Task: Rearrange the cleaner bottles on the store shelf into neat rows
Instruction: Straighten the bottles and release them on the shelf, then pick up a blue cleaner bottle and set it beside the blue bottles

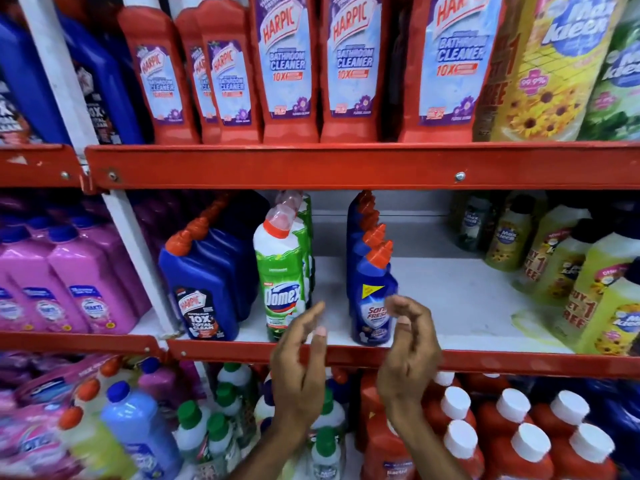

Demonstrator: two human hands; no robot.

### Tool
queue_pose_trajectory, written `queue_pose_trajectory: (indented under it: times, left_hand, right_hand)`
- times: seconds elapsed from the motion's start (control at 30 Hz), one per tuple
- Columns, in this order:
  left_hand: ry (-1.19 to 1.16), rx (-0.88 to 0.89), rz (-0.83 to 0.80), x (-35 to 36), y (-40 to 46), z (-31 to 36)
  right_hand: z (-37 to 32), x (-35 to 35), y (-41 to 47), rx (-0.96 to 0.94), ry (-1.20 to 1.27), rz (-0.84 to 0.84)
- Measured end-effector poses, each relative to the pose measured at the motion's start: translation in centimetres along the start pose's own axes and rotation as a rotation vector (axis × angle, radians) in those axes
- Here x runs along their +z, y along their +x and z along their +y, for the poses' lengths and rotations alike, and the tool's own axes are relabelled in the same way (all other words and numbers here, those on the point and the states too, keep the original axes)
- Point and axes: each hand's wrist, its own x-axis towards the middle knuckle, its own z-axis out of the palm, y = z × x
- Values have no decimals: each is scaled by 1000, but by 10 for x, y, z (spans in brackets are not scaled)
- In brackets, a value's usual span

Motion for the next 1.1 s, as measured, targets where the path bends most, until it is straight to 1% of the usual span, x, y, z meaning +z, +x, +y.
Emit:
queue_pose_trajectory:
  times: [0.07,0.1,0.13,0.2,0.3,0.4,0.47,0.53,0.63,0.73,0.87,0.93,1.0,1.03,1.07,1.1]
  left_hand:
    - [18,99,128,-29,-1,-8]
    - [12,122,157,-41,2,-11]
    - [0,106,153,-49,7,-14]
    - [-46,-1,69,-62,17,-22]
    - [-80,-184,-67,-63,36,-39]
    - [-160,-335,-160,-63,59,-53]
    - [-257,-383,-200,-57,68,-61]
    - [-308,-389,-249,-52,70,-65]
    - [-309,-374,-263,-50,68,-62]
    - [-295,-354,-263,-47,68,-56]
    - [-264,-360,-285,-49,67,-47]
    - [-197,-339,-303,-56,65,-42]
    - [-99,-292,-258,-69,57,-35]
    - [-52,-228,-207,-78,51,-32]
    - [-11,-127,-143,-90,45,-30]
    - [40,-20,-76,-103,40,-28]
  right_hand:
    - [-2,18,-21,-29,-7,-107]
    - [0,30,-30,-3,-14,-182]
    - [2,41,-36,48,-24,-251]
    - [7,66,-46,201,-44,-347]
    - [13,85,-41,394,-71,-433]
    - [22,98,-33,452,-70,-469]
    - [40,100,-29,463,-51,-509]
    - [47,102,-28,507,-11,-532]
    - [24,105,-29,509,-16,-521]
    - [19,105,-27,498,10,-514]
    - [17,104,-26,505,-17,-498]
    - [11,104,-31,429,-54,-398]
    - [0,103,-40,256,-69,-197]
    - [-5,103,-45,159,-70,-98]
    - [-9,104,-51,74,-57,-26]
    - [-12,106,-57,-5,-51,0]
